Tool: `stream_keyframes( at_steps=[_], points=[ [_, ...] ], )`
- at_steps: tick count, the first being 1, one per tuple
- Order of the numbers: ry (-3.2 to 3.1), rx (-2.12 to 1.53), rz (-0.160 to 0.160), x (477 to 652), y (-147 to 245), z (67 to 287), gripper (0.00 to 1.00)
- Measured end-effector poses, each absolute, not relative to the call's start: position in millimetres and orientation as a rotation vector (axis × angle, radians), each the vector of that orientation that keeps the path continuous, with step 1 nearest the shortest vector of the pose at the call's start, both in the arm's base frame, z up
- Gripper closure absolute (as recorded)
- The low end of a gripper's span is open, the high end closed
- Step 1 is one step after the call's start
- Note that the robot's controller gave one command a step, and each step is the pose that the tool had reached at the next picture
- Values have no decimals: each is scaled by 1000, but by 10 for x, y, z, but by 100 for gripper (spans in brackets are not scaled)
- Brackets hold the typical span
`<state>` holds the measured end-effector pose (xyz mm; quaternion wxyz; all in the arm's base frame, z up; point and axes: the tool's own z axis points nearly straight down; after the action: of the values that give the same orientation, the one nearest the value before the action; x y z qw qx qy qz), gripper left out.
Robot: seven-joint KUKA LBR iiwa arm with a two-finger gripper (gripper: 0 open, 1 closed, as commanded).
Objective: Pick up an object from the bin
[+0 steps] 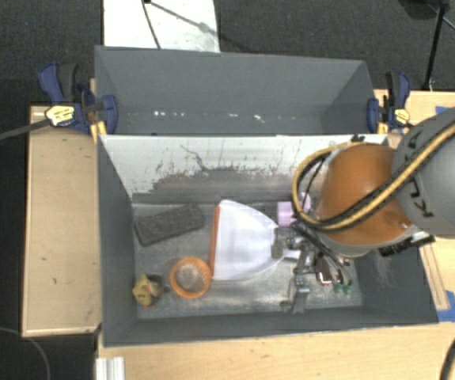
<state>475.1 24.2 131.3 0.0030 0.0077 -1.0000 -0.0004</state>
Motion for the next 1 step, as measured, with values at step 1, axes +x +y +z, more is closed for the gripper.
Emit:
stream_keyframes(
  at_steps=[1],
  points=[
    [-3143, 23, -1, 4768, 241, 1356, 0]
  ],
)
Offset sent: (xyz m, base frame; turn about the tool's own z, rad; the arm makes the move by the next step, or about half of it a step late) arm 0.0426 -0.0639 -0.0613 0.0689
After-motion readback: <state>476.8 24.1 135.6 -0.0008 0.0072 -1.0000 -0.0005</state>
